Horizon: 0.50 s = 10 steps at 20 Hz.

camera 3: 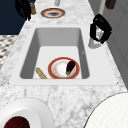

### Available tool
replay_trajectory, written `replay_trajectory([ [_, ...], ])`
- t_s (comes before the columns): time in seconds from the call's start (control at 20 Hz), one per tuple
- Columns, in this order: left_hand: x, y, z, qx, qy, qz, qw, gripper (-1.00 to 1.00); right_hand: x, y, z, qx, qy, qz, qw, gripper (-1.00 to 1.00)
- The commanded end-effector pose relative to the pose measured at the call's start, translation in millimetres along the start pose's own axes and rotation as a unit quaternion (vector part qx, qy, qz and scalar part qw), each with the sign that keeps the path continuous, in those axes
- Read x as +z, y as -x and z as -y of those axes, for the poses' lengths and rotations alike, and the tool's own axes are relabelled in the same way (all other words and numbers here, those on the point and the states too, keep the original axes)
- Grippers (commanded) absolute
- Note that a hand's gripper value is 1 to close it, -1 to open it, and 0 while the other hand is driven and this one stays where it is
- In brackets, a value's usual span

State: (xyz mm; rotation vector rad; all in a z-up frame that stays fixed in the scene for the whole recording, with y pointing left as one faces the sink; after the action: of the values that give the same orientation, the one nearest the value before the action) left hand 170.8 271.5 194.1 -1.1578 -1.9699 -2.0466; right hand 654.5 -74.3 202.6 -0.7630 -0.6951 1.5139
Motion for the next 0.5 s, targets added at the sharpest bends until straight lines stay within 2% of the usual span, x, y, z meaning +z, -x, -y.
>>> replay_trajectory([
  [0.0,0.0,0.0,0.0,0.0,0.0,0.0,1.0,0.0,-7.5,21.7,-15.6,-0.028,-0.002,0.022,0.9994,1.0],
  [0.05,0.0,0.0,0.0,0.0,0.0,0.0,1.0,0.0,-7.0,23.8,-16.9,-0.042,0.002,0.022,0.9989,1.0],
  [0.15,0.0,0.0,0.0,0.0,0.0,0.0,1.0,0.0,-7.8,26.9,-22.6,-0.056,0.007,0.027,0.998,1.0],
  [0.45,0.0,0.0,0.0,0.0,0.0,0.0,1.0,0.0,-13.2,20.6,-22.6,-0.072,0.013,0.026,0.997,1.0],
])
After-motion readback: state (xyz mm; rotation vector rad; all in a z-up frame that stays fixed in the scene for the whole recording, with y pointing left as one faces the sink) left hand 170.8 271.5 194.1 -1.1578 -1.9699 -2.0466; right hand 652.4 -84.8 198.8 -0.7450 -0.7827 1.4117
